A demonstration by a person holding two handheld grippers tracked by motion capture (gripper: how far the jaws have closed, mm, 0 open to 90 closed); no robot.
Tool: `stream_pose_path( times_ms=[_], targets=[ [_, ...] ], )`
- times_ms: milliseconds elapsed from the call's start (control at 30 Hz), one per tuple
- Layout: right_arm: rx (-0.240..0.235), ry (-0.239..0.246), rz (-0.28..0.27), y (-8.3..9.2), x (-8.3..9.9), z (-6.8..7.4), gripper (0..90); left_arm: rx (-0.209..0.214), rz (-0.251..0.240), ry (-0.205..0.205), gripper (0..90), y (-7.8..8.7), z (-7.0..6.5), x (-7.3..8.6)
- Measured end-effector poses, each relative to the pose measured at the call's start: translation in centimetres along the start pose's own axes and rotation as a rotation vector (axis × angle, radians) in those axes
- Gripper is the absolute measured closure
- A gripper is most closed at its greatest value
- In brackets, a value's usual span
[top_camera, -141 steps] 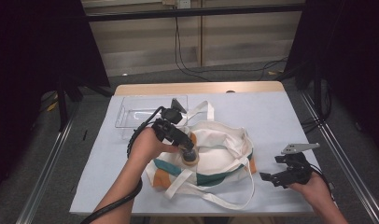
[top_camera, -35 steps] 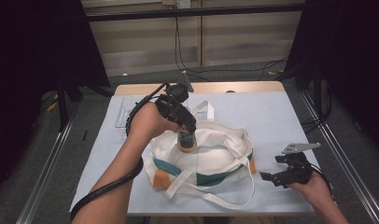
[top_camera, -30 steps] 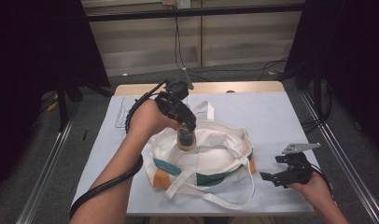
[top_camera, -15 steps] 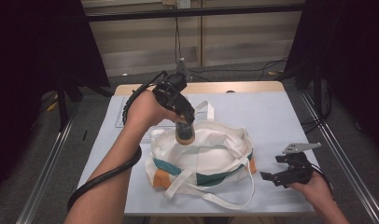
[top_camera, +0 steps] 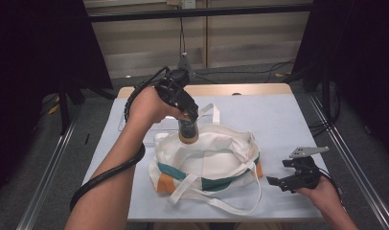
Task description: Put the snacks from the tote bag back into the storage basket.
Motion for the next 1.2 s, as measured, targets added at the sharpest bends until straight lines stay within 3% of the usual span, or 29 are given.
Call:
stream_pose_path(
  times_ms=[467, 1200],
  targets=[
    [0.001, 0.003, -0.003, 0.0, 0.0, 0.1, 2.2, -0.017, -0.008, 0.024, 30.9, 0.3, 0.6, -0.9],
    [-0.001, 0.005, 0.0, 0.0, 0.0, 0.1, 2.2, -0.049, -0.019, 0.088, 30.9, 0.0, 2.9, -1.4]
  ],
)
Point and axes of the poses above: each handheld gripper's, and its own axes: y roughly backward along the jaws, x roughly out of its underside, z roughly to its left, the point moved 1 cm from there along -y, roughly forward along the jaws, and after that the axes turned 9 degrees about -z, right-handed, at the moved point
